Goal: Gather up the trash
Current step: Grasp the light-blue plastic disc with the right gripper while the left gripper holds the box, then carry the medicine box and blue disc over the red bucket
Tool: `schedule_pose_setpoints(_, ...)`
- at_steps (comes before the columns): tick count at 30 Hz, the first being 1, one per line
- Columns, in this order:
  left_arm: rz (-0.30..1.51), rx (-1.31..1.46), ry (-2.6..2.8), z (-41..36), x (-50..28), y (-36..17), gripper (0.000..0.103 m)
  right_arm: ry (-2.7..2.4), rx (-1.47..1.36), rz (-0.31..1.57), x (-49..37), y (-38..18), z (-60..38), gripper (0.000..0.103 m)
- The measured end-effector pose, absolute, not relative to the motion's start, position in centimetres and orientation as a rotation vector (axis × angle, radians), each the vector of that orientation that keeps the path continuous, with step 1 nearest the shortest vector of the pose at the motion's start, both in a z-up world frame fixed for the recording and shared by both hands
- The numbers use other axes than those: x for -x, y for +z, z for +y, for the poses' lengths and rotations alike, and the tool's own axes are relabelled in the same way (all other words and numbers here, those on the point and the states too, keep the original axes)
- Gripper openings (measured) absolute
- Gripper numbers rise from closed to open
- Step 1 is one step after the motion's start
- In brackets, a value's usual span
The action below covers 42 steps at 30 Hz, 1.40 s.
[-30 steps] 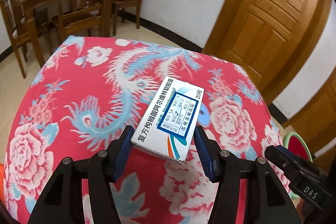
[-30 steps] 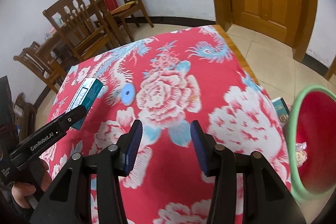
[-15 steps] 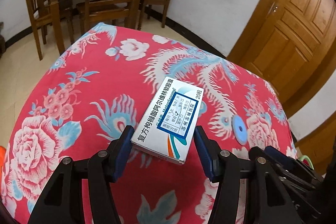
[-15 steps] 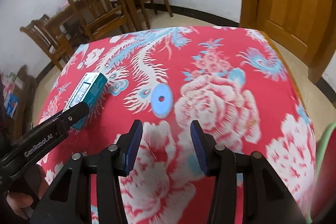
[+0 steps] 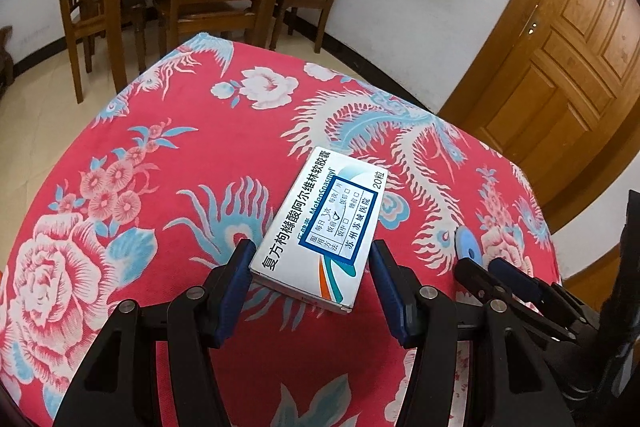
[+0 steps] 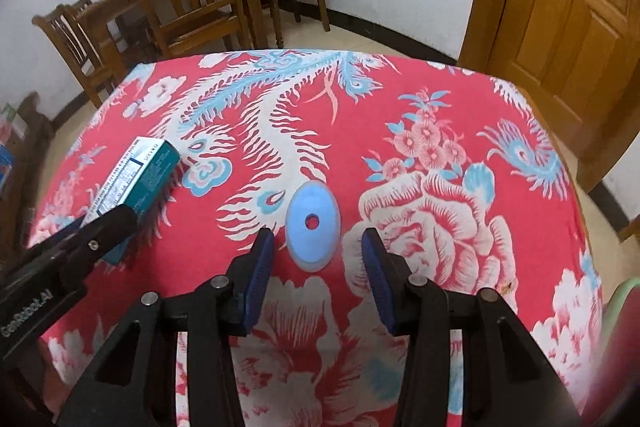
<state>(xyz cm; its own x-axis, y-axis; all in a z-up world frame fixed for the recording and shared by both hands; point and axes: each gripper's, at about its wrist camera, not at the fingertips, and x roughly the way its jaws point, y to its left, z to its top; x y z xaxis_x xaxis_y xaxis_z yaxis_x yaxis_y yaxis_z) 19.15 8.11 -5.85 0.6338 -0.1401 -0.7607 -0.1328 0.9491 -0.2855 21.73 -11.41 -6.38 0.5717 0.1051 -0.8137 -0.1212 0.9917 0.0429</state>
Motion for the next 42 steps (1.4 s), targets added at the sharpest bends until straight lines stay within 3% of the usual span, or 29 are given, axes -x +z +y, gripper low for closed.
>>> schedule_pose_setpoints(4, 0.888, 0.335, -0.014, 8.1, -19.1, -5.9, 0.059, 0.109, 0.041, 0.947, -22.0, -6.4, -11.4, 0.03)
schedule_pose_setpoints(18, 0.884, 0.334, -0.038, 7.6, -18.8, -5.3, 0.059, 0.108, -0.042, 0.938, -21.1, -5.0, -13.3, 0.029)
schedule_pose_setpoints(42, 0.859, 0.274, -0.231, 0.0, -14.5, -1.0, 0.059, 0.094, -0.222, 0.785, -10.3, 1.0, -21.3, 0.029)
